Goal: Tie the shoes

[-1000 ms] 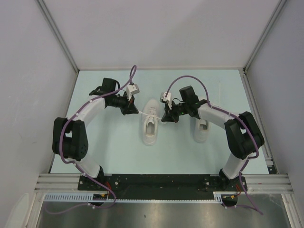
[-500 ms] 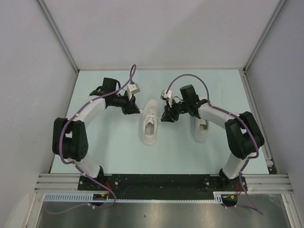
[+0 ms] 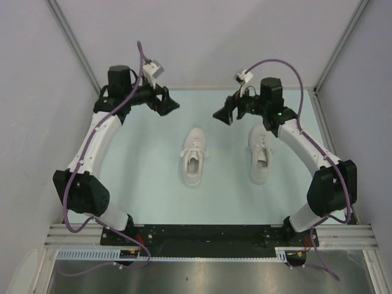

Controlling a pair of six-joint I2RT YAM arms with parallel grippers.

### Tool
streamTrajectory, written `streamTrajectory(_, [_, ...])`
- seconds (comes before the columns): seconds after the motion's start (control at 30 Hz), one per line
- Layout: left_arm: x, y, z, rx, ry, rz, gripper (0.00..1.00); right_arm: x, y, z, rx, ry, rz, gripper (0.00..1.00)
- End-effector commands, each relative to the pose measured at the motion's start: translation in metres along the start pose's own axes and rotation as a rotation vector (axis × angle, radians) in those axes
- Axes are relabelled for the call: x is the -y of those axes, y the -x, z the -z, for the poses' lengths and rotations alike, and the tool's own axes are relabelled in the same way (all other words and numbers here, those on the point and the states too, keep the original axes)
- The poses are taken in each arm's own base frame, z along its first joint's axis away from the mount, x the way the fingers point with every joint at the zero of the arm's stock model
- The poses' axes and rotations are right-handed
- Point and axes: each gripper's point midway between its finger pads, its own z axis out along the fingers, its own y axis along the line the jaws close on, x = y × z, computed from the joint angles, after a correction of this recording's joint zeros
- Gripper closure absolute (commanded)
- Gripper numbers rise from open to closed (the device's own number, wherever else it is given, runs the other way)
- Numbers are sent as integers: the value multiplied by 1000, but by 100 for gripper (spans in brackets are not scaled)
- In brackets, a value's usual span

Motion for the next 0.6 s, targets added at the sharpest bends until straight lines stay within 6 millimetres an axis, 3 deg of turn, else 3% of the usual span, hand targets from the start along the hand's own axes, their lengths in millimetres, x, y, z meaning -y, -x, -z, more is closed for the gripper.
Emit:
streamTrajectory(0.0, [-39, 33, 36, 33, 190, 206, 1, 41, 38, 44, 56, -181, -98, 2])
streamTrajectory(0.07, [-55, 32, 54, 37, 269, 232, 0, 57, 31, 58, 31, -248, -144, 0])
streamTrajectory(0.13, [-71, 19, 69, 14, 388, 278, 0, 78, 12, 81, -22, -331, -213, 0])
streamTrajectory(0.17, [-82, 3, 78, -27, 484, 291, 0, 84, 3, 89, -47, -368, -244, 0])
streamTrajectory(0.23, [-86, -24, 87, -119, 539, 285, 0, 101, -25, 108, -140, -514, -299, 0])
streamTrajectory(0.27, [-87, -55, 88, -190, 573, 302, 0, 105, -37, 115, -174, -548, -311, 0])
streamTrajectory(0.3, [-82, -65, 93, -210, 585, 292, 0, 105, -63, 121, -224, -575, -356, 0])
streamTrajectory(0.33, [-78, -77, 95, -231, 588, 295, 0, 109, -66, 136, -215, -603, -341, 0])
streamTrajectory(0.37, [-71, -112, 92, -285, 583, 315, 0, 108, -80, 141, -226, -607, -355, 0])
streamTrajectory(0.43, [-58, -126, 100, -279, 595, 312, 0, 101, -108, 152, -259, -623, -350, 0])
streamTrajectory(0.47, [-51, -151, 98, -311, 588, 338, 0, 98, -115, 154, -269, -627, -349, 0])
streamTrajectory(0.57, [-34, -173, 104, -322, 595, 361, 0, 84, -129, 160, -282, -624, -360, 0])
